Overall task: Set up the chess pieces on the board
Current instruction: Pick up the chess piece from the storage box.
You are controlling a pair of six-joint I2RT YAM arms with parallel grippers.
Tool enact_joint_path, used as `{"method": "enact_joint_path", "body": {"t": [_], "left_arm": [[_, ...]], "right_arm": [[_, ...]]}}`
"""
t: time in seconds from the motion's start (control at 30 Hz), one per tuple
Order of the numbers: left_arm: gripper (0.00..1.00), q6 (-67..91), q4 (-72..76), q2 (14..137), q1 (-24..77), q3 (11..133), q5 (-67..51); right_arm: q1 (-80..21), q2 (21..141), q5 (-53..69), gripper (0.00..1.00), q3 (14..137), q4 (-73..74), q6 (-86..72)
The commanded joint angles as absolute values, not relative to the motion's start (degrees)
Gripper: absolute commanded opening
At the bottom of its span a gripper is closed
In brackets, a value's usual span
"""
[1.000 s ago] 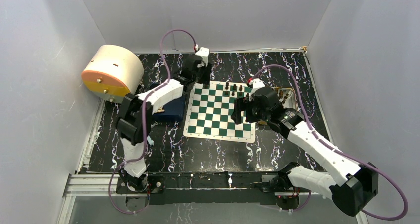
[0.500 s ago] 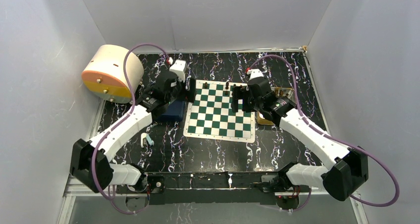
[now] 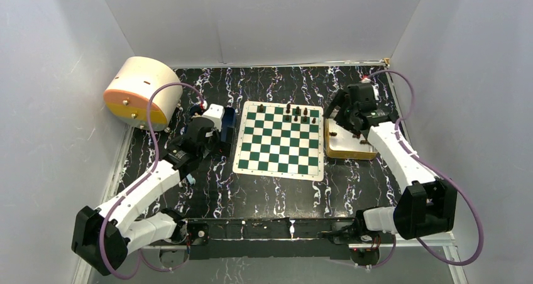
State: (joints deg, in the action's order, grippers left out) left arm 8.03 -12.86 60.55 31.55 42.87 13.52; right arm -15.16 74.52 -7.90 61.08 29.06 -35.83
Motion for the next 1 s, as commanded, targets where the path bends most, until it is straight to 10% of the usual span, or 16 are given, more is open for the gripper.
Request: {"method": "enact_joint_path", "body": {"t": [0.0, 0.1, 0.3, 0.97], "left_arm": [[0.90, 6.94, -10.27, 58.19, 31.12, 41.67, 15.85], [0.90, 6.94, -10.49, 58.18, 31.13, 42.06, 15.66], [0.89, 7.04, -11.10, 57.05, 31.17, 41.63, 15.77], [0.89, 6.59, -10.91, 55.89, 31.20, 41.20, 17.24]], "right_arm": [[-10.67, 75.55, -9.37, 0.99, 62.18, 30.47, -49.64], [-8.92, 78.26, -10.15, 0.96, 62.35, 32.18, -55.01], [-5.31, 81.27, -8.15, 0.36, 60.25, 28.59, -61.84], [-3.87, 98.46, -6.85, 0.39, 67.02, 35.46, -79.98]]}}
